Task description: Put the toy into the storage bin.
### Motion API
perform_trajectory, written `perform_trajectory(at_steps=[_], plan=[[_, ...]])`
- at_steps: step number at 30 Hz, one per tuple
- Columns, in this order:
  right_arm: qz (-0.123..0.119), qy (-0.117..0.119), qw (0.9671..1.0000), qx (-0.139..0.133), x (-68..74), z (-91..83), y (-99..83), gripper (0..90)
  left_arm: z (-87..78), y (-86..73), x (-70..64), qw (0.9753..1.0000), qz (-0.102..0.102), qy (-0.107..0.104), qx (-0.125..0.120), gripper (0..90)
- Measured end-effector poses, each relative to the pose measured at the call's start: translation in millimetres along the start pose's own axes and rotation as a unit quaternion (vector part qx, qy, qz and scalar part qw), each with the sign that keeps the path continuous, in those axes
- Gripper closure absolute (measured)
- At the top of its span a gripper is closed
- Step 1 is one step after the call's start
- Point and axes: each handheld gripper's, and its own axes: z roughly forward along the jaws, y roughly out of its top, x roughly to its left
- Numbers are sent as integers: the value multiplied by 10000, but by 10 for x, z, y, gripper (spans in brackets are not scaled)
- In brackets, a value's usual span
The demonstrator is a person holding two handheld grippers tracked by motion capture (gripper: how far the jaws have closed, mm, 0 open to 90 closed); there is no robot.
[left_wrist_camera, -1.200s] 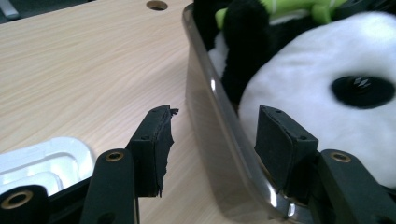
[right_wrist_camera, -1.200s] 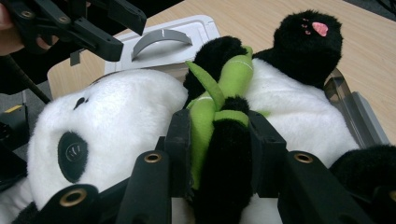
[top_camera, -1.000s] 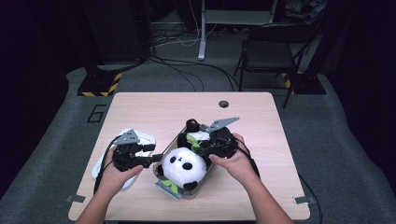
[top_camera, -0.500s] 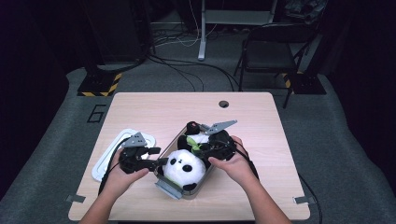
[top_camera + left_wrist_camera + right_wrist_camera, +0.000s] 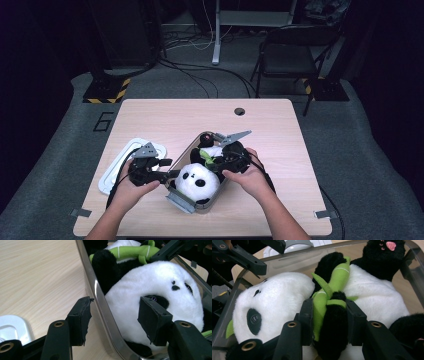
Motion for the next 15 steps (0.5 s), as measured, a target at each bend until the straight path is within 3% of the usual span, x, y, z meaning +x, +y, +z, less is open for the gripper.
perform_trajectory(at_steps=[6, 9, 15], plan=[[0, 48, 10000, -31, -10, 8, -19, 588, -16, -3, 21, 10000, -20, -16, 13, 432], [-25, 59, 9999, -96, 8, -30, -19, 504, -24, -4, 23, 10000, -50, -11, -6, 432], [-46, 44, 9985, -537, -1, -261, -10, 451, -31, -3, 36, 10000, -48, 7, -40, 431]])
